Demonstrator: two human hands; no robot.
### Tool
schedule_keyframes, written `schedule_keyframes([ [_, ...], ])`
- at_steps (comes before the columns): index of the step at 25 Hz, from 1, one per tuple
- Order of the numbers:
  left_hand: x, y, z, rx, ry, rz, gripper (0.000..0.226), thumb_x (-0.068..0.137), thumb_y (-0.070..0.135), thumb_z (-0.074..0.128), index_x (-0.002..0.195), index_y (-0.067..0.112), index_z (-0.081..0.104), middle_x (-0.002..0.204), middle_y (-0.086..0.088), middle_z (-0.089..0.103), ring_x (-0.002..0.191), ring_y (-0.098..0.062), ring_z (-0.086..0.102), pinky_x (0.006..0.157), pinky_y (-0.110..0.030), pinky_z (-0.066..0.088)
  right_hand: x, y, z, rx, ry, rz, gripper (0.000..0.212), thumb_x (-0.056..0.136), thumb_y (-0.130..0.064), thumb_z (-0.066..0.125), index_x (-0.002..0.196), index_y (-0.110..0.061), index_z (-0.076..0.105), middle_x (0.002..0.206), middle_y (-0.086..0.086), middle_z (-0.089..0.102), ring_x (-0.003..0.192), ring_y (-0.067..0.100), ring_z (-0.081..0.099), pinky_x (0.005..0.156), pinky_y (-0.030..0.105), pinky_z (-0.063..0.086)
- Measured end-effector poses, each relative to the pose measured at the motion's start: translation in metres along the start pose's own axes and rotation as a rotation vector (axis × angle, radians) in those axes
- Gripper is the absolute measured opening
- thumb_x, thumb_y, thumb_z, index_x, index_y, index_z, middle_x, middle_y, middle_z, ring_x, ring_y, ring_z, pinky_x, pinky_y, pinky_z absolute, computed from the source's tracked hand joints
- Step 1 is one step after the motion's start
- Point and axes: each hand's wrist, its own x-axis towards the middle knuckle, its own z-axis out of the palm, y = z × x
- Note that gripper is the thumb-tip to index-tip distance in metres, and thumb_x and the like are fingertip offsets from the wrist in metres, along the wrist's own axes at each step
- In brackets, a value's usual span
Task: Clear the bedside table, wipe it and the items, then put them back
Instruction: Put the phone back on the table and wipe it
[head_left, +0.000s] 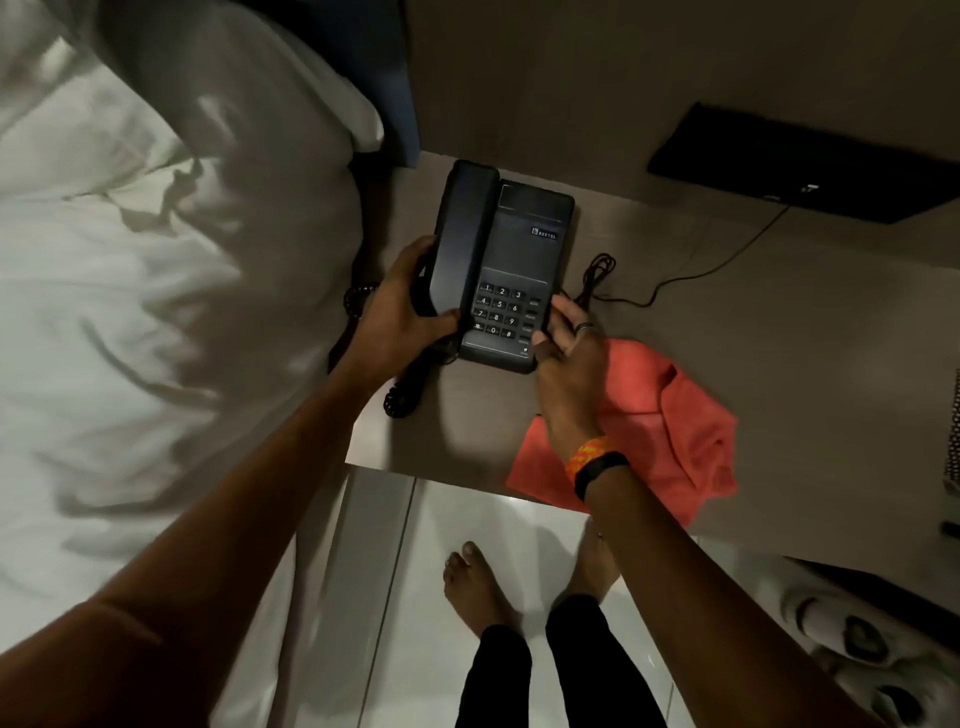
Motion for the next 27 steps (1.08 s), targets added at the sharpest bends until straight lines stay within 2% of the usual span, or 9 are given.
schedule_keyframes([
  [3, 0.014, -0.004, 0.003, 0.023, 0.017, 0.021, 0.078, 0.082, -0.002, 0.076, 0.149, 0.012, 0.038, 0.123, 0.016, 0.054, 0.101, 0.029, 0.053, 0.085, 0.003, 0.041, 0.010, 0.000, 0.006, 0.003, 0.032, -0.006, 0.047, 0.091, 0.020, 0.046, 0.134, 0.000, 0.050, 0.136, 0.020, 0.061, 0.128, 0.027, 0.060, 0.097, 0.019, 0.051],
  [8, 0.028, 0.003, 0.005, 0.020, 0.015, 0.057, 0.078, 0.084, 0.004, 0.076, 0.152, 0.018, 0.038, 0.130, 0.009, 0.059, 0.110, 0.014, 0.058, 0.093, -0.007, 0.047, 0.025, -0.016, 0.013, -0.022, 0.024, -0.030, 0.048, 0.090, 0.024, 0.038, 0.133, 0.006, 0.047, 0.138, 0.024, 0.058, 0.130, 0.028, 0.057, 0.083, 0.004, 0.048],
  [10, 0.031, 0.004, 0.005, 0.049, 0.027, 0.067, 0.079, 0.085, 0.013, 0.076, 0.152, 0.019, 0.037, 0.135, 0.006, 0.057, 0.114, 0.011, 0.058, 0.096, -0.009, 0.048, 0.028, -0.025, 0.009, -0.078, -0.032, -0.074, 0.046, 0.091, 0.021, 0.043, 0.134, 0.005, 0.048, 0.136, 0.022, 0.060, 0.128, 0.029, 0.059, 0.092, 0.010, 0.051],
  [13, 0.013, 0.009, 0.013, 0.216, 0.216, 0.052, 0.082, 0.082, 0.035, 0.073, 0.154, 0.016, 0.037, 0.159, -0.011, 0.036, 0.143, -0.019, 0.041, 0.117, -0.039, 0.039, 0.019, -0.037, -0.023, -0.254, -0.097, -0.209, 0.041, 0.095, 0.007, 0.053, 0.134, -0.004, 0.054, 0.133, 0.013, 0.064, 0.123, 0.019, 0.062, 0.105, 0.029, 0.051],
  [15, -0.023, 0.011, 0.032, 0.316, 0.273, 0.088, 0.064, 0.091, 0.024, 0.070, 0.149, 0.014, 0.044, 0.155, -0.012, 0.037, 0.141, -0.014, 0.036, 0.118, -0.035, 0.036, 0.003, -0.038, -0.066, -0.473, -0.086, -0.423, 0.034, 0.095, -0.004, 0.057, 0.128, -0.009, 0.061, 0.129, 0.008, 0.065, 0.121, 0.017, 0.061, 0.105, 0.036, 0.050],
  [18, -0.085, 0.007, 0.086, 0.364, -0.037, 0.120, 0.042, 0.099, 0.017, 0.059, 0.141, 0.017, 0.053, 0.145, -0.008, 0.049, 0.132, -0.013, 0.048, 0.109, -0.035, 0.046, -0.027, -0.007, -0.132, -1.035, -0.133, -0.612, 0.047, 0.092, -0.036, 0.059, 0.136, -0.018, 0.058, 0.147, 0.010, 0.051, 0.138, 0.030, 0.043, 0.113, 0.056, 0.037],
  [21, -0.105, -0.010, 0.141, 0.641, -0.267, 0.351, 0.063, 0.088, 0.038, 0.065, 0.147, 0.026, 0.047, 0.158, -0.007, 0.037, 0.143, -0.031, 0.036, 0.108, -0.043, 0.045, -0.039, 0.033, -0.164, -1.399, -0.292, -0.512, 0.079, 0.087, -0.071, 0.049, 0.155, -0.033, 0.031, 0.167, 0.006, 0.021, 0.155, 0.033, 0.016, 0.119, 0.067, 0.008],
  [24, -0.112, -0.011, 0.173, 0.642, -0.203, 0.284, 0.057, 0.084, 0.032, 0.072, 0.139, 0.023, 0.056, 0.147, -0.007, 0.050, 0.131, -0.031, 0.049, 0.093, -0.041, 0.056, -0.050, 0.055, -0.171, -1.451, -0.287, -0.626, 0.064, 0.091, -0.056, 0.058, 0.148, -0.030, 0.044, 0.158, 0.003, 0.039, 0.149, 0.031, 0.031, 0.119, 0.061, 0.015],
  [27, -0.122, -0.005, 0.172, 0.506, -0.229, 0.165, 0.039, 0.090, 0.019, 0.069, 0.128, 0.021, 0.063, 0.132, -0.004, 0.060, 0.116, -0.023, 0.061, 0.088, -0.038, 0.059, -0.059, 0.058, -0.162, -1.282, -0.280, -0.767, 0.026, 0.085, -0.024, 0.071, 0.110, -0.019, 0.067, 0.126, 0.006, 0.066, 0.120, 0.034, 0.059, 0.111, 0.045, 0.035],
])
